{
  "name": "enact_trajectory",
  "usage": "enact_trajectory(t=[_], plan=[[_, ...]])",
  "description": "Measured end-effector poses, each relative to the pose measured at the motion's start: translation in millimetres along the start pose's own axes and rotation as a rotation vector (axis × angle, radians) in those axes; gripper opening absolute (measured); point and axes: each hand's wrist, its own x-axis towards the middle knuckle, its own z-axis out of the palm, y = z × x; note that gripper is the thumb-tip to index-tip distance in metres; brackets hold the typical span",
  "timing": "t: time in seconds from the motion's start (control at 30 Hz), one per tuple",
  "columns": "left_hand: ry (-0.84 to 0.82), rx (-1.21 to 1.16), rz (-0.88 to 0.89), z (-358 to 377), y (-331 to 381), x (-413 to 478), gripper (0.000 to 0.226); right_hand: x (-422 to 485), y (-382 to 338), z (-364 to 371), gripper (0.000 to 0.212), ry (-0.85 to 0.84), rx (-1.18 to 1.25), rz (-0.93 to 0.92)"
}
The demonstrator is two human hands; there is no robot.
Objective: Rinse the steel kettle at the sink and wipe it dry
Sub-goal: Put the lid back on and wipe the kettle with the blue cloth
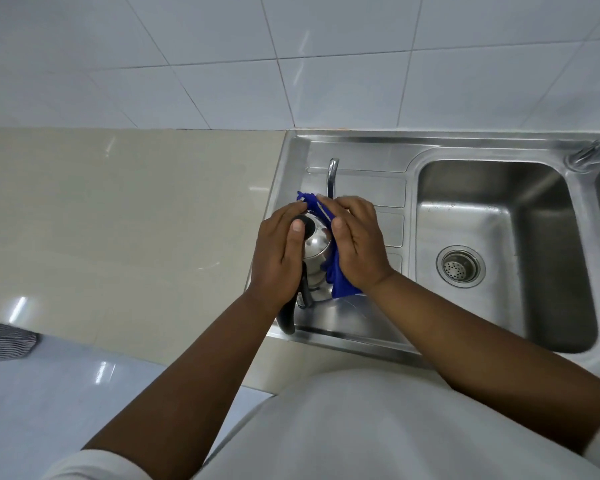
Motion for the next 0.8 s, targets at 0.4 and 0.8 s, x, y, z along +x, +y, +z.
enact_trajectory(t=[0.4,0.8], plan=[[0.018,0.004,0.058,0,8,3,0.034,-12,-50,26,0.043,0.204,0.379,0.298],[0.041,0.028,-0.034,3,1,3,0.046,-23,9,25,0.049,0.154,0.417,0.499]])
